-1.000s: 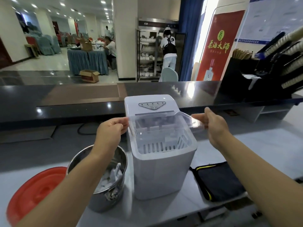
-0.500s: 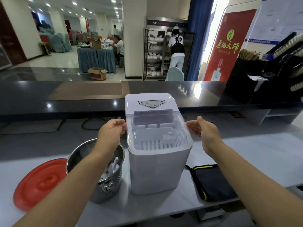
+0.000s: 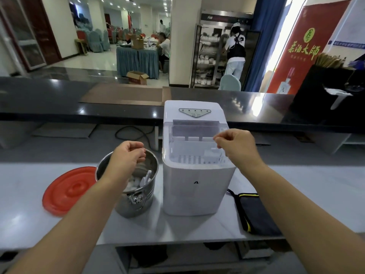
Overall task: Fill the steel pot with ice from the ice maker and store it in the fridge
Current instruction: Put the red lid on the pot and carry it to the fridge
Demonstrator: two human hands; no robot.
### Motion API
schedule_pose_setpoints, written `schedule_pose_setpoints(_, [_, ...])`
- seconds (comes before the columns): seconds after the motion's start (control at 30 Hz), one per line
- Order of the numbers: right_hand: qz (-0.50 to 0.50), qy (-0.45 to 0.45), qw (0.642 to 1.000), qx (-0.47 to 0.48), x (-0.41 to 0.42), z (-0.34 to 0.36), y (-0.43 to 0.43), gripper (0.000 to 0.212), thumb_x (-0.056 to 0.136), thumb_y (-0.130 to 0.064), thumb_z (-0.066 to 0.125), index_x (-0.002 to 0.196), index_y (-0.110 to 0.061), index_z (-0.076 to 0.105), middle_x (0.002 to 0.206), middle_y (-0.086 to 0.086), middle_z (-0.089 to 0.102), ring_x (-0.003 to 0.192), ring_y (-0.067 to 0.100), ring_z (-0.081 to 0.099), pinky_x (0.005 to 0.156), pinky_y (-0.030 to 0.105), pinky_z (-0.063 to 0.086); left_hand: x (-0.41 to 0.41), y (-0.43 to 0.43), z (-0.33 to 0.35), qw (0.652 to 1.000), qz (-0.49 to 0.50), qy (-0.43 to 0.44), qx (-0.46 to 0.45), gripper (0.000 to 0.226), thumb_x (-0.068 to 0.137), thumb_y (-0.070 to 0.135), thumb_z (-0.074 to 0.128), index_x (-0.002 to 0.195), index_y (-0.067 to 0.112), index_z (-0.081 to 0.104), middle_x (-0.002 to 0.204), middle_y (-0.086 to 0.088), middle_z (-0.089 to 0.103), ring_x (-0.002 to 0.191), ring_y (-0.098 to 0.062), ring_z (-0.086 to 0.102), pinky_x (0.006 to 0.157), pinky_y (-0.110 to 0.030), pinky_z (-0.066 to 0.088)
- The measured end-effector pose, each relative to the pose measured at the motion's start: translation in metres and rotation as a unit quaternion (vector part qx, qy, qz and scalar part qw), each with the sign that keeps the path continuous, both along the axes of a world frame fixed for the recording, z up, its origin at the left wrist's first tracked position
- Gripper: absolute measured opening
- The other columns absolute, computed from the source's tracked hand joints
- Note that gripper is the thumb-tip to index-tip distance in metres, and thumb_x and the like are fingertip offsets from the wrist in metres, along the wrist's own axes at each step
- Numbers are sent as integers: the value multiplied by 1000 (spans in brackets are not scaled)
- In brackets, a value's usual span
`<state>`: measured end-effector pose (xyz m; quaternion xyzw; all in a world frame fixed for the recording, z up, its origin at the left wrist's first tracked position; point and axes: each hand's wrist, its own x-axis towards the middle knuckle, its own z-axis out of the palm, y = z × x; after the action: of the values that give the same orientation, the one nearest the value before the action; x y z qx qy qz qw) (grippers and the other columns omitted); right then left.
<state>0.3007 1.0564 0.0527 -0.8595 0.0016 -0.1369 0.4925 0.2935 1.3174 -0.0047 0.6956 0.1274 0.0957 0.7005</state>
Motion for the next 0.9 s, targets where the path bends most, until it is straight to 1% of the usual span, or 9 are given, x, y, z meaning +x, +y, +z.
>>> schedule_pose_setpoints(0.13, [71,32,997,-5,-14,4,41,18,85,-8,63,73,-20,69,68,0,67,51,6,52,51,19,46,-8,15,3,1000,10,-15,-7,18,91,-3,51,86,13,58,86,-7,61,72,-13,57,67,-20,50])
schedule_pose_setpoints(0.27, [127,46,991,-8,-25,-1,92,11,86,-10,63,80,-14,72,63,-3,65,47,-2,52,50,11,40,-17,45,1,1000,22,-18,-10,16,90,-3,52,86,11,59,83,-7,62,71,-13,58,58,-12,52])
schedule_pose_setpoints(0.33, [148,53,988,-8,-28,-6,121,12,85,-10,64,78,-15,73,58,-4,63,46,-3,51,49,10,40,-20,63,-3,1000,22,-7,-6,16,91,-4,51,87,9,59,84,-7,62,70,-13,58,60,-14,52])
schedule_pose_setpoints(0.47, [179,82,980,20,-33,-18,186,12,85,-9,64,78,-12,72,60,-2,63,49,1,54,48,11,42,-21,110,-6,1000,21,13,5,18,92,-4,46,87,9,58,86,-11,61,72,-15,57,65,-19,51])
schedule_pose_setpoints(0.6, [203,92,975,20,-34,-34,255,11,86,-8,64,81,-13,72,64,-3,64,51,2,55,52,14,47,-17,170,-10,999,25,23,16,16,93,-1,45,92,8,59,88,-9,62,76,-17,58,71,-24,51])
schedule_pose_setpoints(0.67, [217,118,968,38,-33,-46,285,12,87,-3,60,83,-8,71,63,1,62,46,4,52,47,15,45,-12,199,-17,999,25,36,17,14,93,0,46,93,7,59,88,-10,62,76,-17,58,72,-26,51])
schedule_pose_setpoints(0.77, [228,167,957,71,-29,-70,328,15,86,3,56,82,-8,66,62,5,58,46,10,51,43,17,44,-1,236,-37,998,16,63,25,14,92,1,49,88,11,57,88,-11,61,75,-18,57,72,-28,50])
schedule_pose_setpoints(0.83, [224,202,950,81,-27,-89,346,15,85,4,56,85,-9,65,61,2,57,45,9,52,46,18,46,4,253,-54,995,7,90,37,14,92,1,50,87,13,56,88,-11,60,76,-18,57,71,-26,49])
schedule_pose_setpoints(0.9, [207,239,946,71,-21,-113,362,15,84,2,57,88,-11,62,64,-1,58,49,10,55,55,21,52,10,270,-72,992,-2,118,53,15,92,2,50,86,15,56,90,-10,60,79,-18,57,73,-28,49])
